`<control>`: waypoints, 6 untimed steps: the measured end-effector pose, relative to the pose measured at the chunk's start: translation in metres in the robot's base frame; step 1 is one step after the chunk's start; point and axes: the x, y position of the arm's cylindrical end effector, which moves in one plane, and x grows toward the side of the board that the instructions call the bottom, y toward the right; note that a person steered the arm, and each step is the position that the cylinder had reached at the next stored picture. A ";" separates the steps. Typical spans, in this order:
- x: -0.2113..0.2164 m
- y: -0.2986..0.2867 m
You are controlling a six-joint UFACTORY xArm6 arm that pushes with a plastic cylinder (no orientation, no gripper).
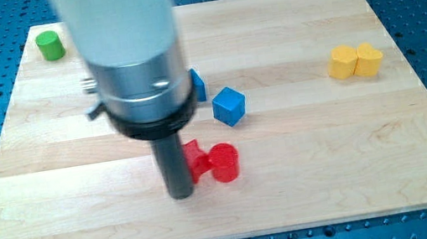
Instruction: Move the red star to the right of the blue cube
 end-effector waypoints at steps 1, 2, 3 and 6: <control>-0.004 -0.039; -0.013 -0.029; -0.028 0.035; -0.014 0.037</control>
